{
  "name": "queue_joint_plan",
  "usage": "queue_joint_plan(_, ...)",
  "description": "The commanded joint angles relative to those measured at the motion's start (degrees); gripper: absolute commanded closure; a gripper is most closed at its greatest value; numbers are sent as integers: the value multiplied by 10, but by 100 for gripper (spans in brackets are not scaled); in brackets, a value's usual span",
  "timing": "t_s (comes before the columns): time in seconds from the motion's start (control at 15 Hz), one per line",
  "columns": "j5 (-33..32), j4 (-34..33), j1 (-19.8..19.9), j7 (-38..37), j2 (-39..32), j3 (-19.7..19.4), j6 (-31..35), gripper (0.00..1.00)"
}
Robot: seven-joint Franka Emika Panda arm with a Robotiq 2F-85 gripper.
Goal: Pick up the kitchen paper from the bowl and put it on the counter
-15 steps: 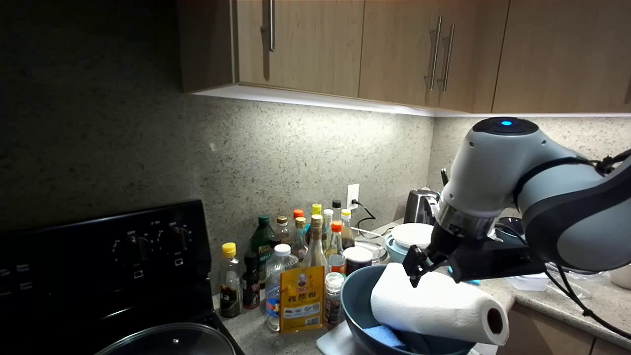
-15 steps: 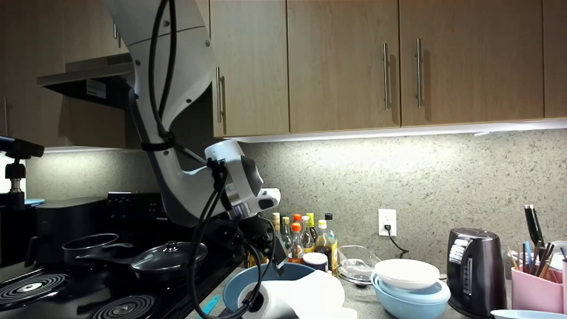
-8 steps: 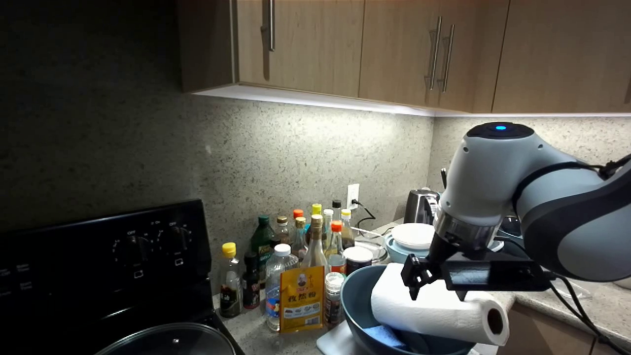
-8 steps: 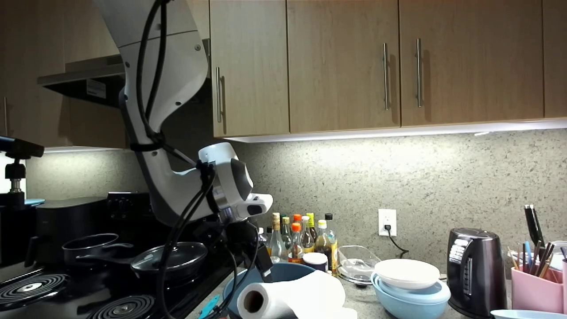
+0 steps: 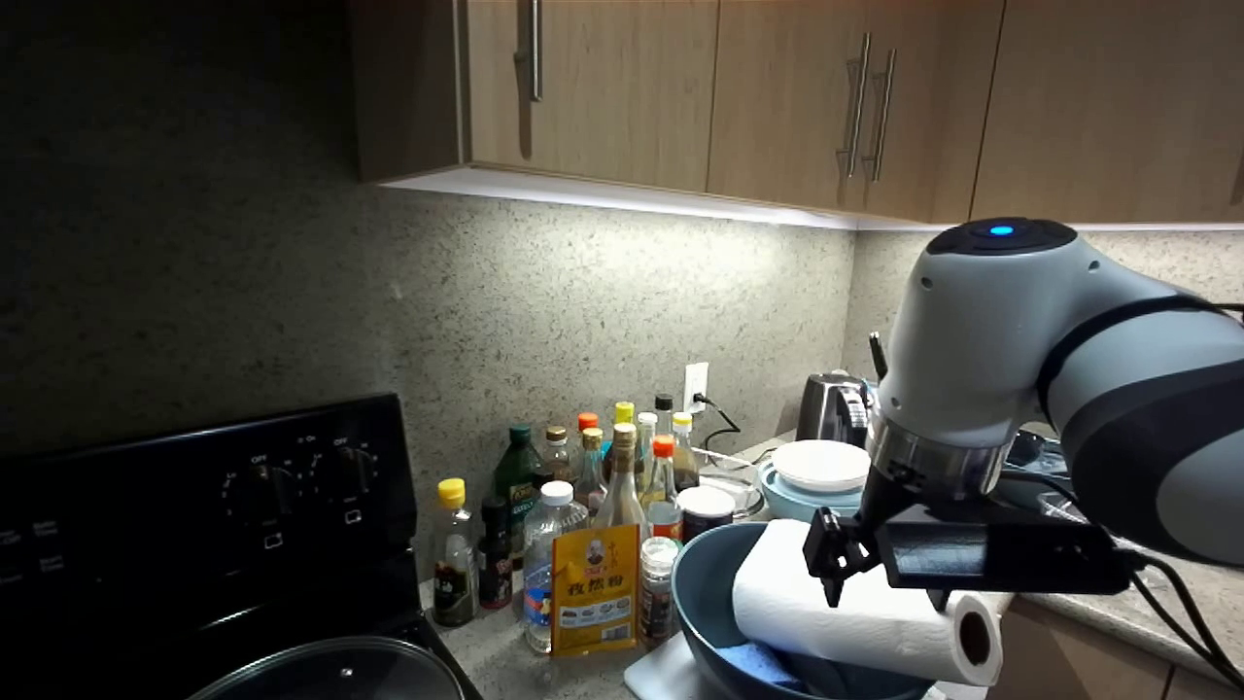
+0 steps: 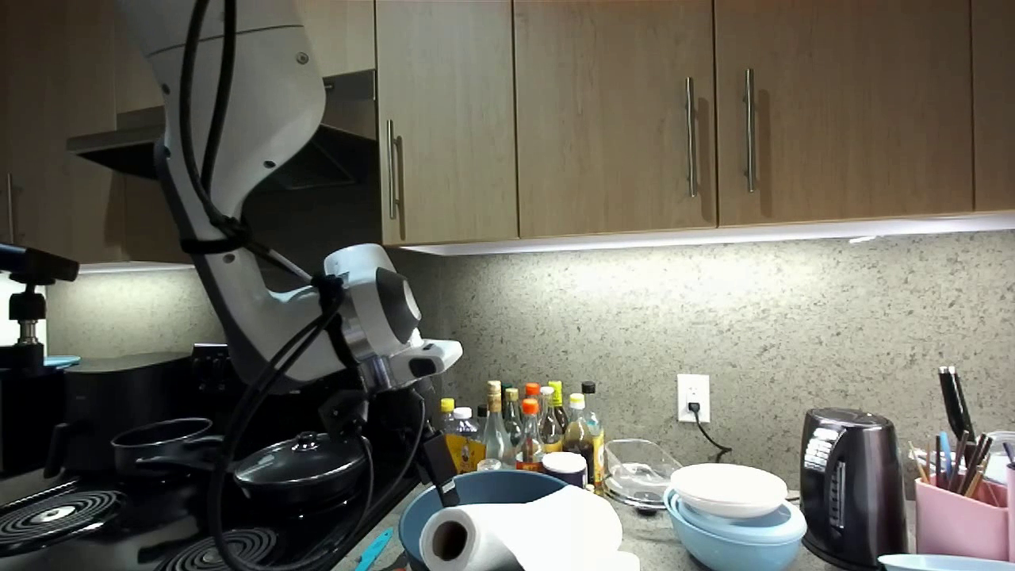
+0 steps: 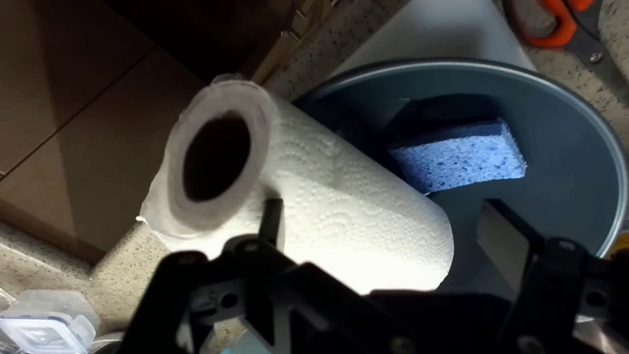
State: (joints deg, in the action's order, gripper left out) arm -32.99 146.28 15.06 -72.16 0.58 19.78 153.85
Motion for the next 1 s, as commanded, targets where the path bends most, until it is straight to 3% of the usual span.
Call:
queue_joint_plan(0.0,57,33,-17,-3,45,14,-26,0)
queue_joint_plan(0.07,66,38,-81,-4,52,-45,-30,0)
queue_joint_plan(0.33,92,52,-125,-1,68,-80,-30,0)
queue_joint_plan(0.4,70,31,-127,0,42,-86,-27,0)
queue_joint_plan(0.93,68,50,-137,-14,46,-102,0,0)
